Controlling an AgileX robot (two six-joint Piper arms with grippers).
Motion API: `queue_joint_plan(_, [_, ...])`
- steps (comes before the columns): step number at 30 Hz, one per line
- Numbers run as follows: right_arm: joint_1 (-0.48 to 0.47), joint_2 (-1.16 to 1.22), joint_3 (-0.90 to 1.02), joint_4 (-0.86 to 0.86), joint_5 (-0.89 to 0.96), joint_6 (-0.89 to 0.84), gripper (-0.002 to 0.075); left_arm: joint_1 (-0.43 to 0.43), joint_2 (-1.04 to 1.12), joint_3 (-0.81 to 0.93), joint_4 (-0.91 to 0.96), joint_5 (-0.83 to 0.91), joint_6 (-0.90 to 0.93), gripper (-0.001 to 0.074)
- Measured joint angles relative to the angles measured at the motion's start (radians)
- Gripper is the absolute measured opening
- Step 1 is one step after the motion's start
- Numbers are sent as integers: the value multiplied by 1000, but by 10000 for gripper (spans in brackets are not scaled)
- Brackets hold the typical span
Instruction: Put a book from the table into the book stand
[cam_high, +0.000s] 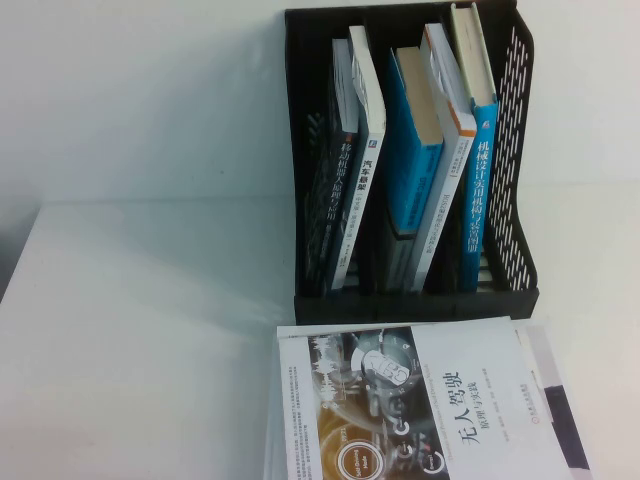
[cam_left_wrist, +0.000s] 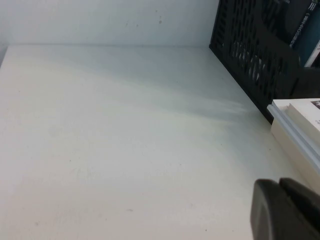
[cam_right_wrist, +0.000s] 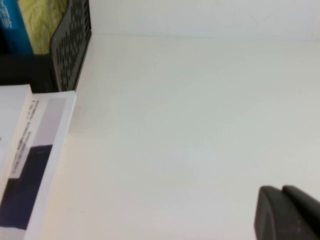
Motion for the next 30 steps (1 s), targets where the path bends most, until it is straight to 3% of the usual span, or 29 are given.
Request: queue_joint_plan(30, [0, 0, 0, 0, 0, 0, -3, -2, 0, 0, -17, 0, 35, -4])
